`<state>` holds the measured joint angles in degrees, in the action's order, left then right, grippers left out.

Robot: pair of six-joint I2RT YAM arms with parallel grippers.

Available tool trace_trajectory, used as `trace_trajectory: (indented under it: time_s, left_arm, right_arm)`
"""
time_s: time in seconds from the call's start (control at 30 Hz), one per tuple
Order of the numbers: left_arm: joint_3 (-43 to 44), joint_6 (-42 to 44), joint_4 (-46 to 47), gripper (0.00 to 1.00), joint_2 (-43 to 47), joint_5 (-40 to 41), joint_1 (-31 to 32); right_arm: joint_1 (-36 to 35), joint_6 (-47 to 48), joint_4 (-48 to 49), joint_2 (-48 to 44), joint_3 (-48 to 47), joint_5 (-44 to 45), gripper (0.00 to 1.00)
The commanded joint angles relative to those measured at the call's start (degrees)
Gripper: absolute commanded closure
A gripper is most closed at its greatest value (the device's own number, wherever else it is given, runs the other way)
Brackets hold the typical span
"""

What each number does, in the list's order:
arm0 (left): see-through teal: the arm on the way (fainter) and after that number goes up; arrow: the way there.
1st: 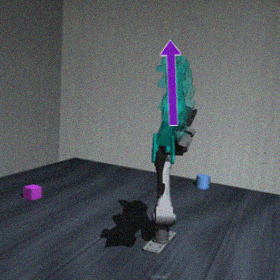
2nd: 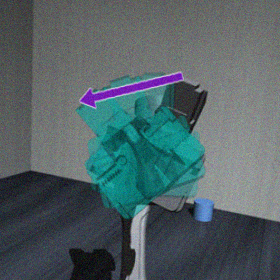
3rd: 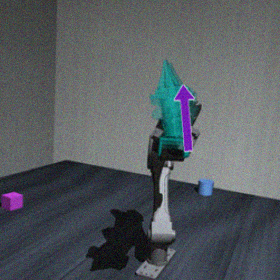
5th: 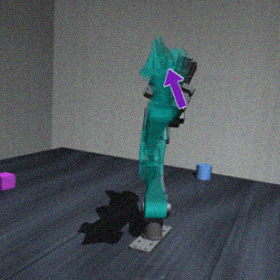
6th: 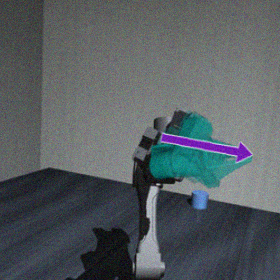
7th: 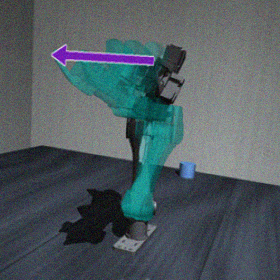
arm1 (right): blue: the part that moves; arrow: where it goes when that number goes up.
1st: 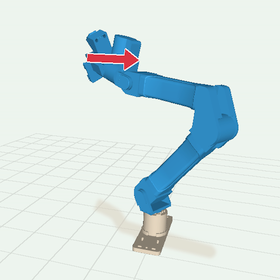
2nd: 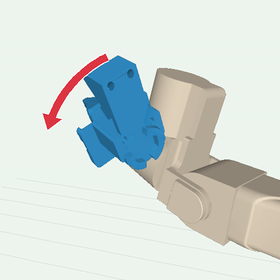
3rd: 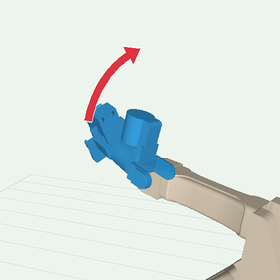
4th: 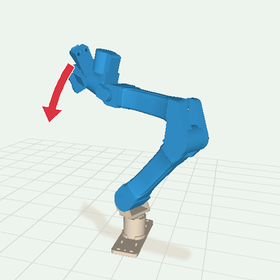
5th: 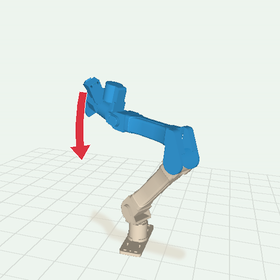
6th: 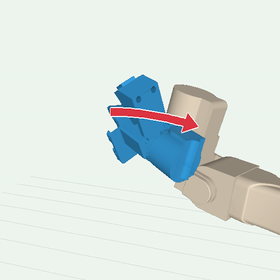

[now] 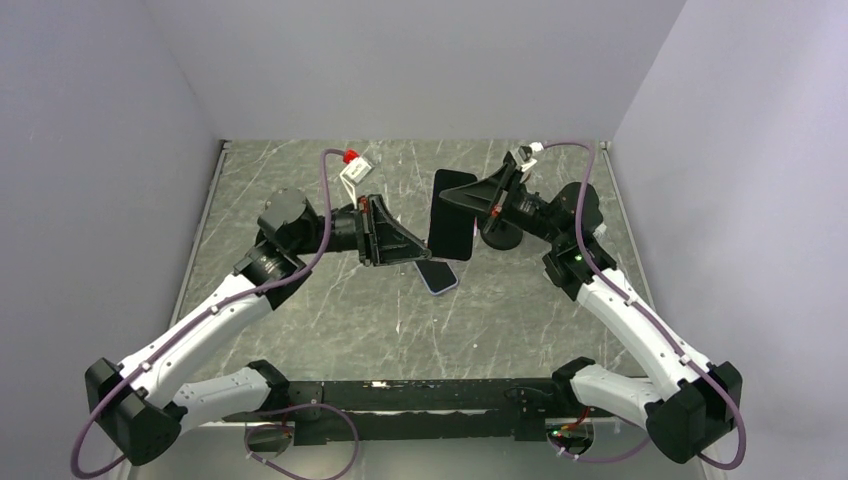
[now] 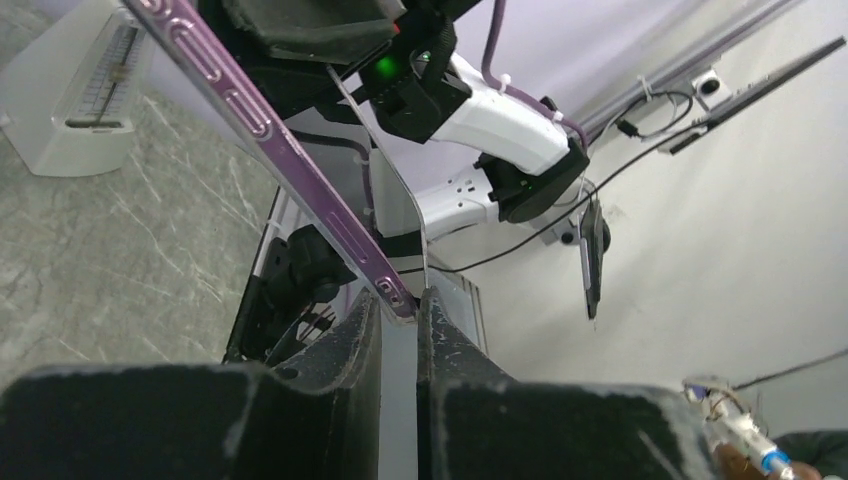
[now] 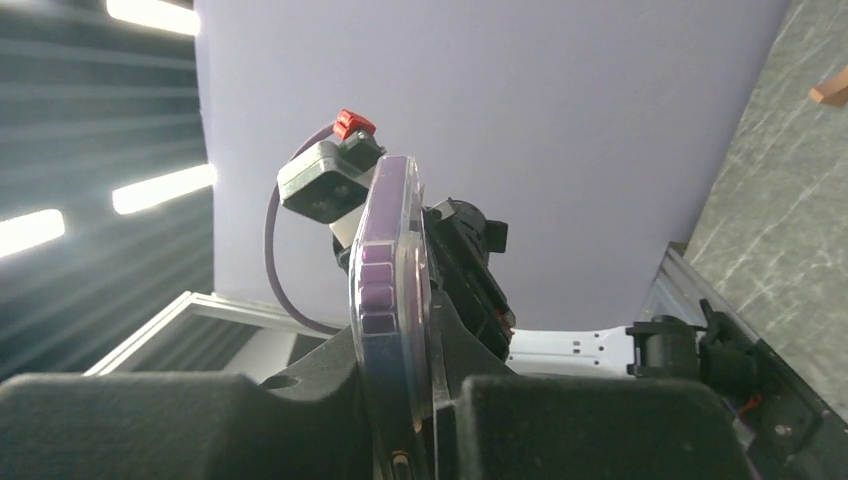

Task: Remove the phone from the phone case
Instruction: Remove the phone case from the phone.

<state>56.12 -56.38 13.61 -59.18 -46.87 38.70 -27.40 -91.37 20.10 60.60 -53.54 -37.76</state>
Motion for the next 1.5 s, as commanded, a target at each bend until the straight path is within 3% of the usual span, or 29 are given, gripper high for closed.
trace_trajectory:
  time_s: [0.0, 0.13, 0.33, 0.4, 0.5, 0.63, 0.73, 0.87, 0.93, 1.1, 1.33, 1.37, 1.47]
  left_arm:
    - [3.1, 12.88, 2.7, 1.0, -3.32, -7.41, -0.53]
    - [5.15, 16.78, -0.63, 1.0, -6.55, -9.88, -0.82]
    - [4.73, 19.99, 2.14, 1.0, -9.6, -15.58, -1.04]
    - [5.98, 23.18, -2.0, 1.0, -10.34, -15.77, -1.08]
    - [8.51, 27.71, -8.04, 1.0, -11.32, -12.85, -1.14]
    - [12.26, 28.92, -18.73, 1.0, -12.41, -0.5, -1.64]
    - [13.68, 23.91, -23.76, 1.0, -13.35, 6.86, -2.02]
    - [11.36, 15.21, -21.12, 0.97, -12.95, 8.29, -2.05]
    - [8.67, 11.17, -15.62, 0.89, -11.53, 6.38, -1.93]
    - [-3.22, 5.61, -4.87, 0.5, -1.08, 8.01, -1.88]
    - [-13.53, -3.72, 10.27, 0.07, 10.96, 11.21, -1.83]
    - [-14.14, -4.83, 11.84, 0.02, 12.0, 11.89, -1.77]
    - [-14.23, -6.13, 12.57, 0.01, 14.23, 16.09, -0.85]
  right_arm:
    - [-0.34, -20.87, 11.48, -3.08, -0.2, 0.55, 1.0]
    - [-1.06, -25.78, 16.57, -2.71, 0.72, 1.59, 1.0]
    - [-1.59, -30.82, 23.59, -1.47, 3.99, 2.25, 1.0]
    - [-2.13, -30.71, 24.25, -0.79, 4.52, 2.04, 1.0]
    - [-3.39, -30.22, 24.87, -0.42, 5.02, 2.75, 1.0]
    - [-3.93, -28.23, 23.4, -0.77, 4.35, 3.85, 1.0]
    - [-4.02, -24.81, 23.39, -0.11, 2.64, 3.82, 1.0]
    - [-4.13, -11.13, 11.11, -0.43, -2.2, 3.46, 1.0]
    - [-4.13, -9.32, 10.54, -0.64, -1.62, 3.77, 1.0]
    - [-2.16, -13.42, 18.04, -0.39, 3.94, 5.17, 1.0]
    - [-0.73, -7.91, 12.87, 1.05, 2.55, 5.88, 1.0]
    - [-0.64, -7.18, 11.83, 1.35, 2.09, 5.87, 1.0]
    - [-0.66, -7.59, 11.75, 3.0, 1.51, 5.77, 1.0]
